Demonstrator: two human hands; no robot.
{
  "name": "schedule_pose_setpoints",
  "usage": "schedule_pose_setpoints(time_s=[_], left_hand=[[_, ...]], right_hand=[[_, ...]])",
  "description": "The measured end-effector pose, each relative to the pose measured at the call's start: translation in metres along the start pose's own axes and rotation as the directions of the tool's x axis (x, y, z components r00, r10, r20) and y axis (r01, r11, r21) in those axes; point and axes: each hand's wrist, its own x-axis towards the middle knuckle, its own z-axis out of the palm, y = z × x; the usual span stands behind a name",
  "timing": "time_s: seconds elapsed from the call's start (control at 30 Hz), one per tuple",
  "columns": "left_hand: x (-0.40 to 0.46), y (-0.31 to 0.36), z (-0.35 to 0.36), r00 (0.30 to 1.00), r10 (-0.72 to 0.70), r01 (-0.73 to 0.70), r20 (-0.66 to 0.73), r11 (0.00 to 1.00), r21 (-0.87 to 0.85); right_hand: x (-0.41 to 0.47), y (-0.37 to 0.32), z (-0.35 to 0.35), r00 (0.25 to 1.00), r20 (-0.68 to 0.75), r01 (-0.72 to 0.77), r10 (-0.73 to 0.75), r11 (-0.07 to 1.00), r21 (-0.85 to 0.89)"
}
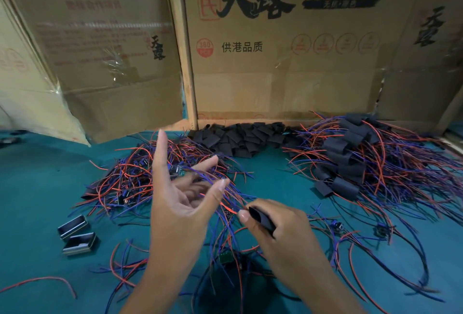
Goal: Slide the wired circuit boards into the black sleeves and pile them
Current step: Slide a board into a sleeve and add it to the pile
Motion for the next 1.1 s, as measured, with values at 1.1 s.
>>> schedule_pose_setpoints(time_s=[1.1], left_hand=[[-0.001,-0.003,-0.004,0.987,-0.085,0.07,0.137,0.991,0.112]], right_hand=[[0.002,0.017,-0.019,0.987,0.158,0.003,0.0,1.0,-0.016]])
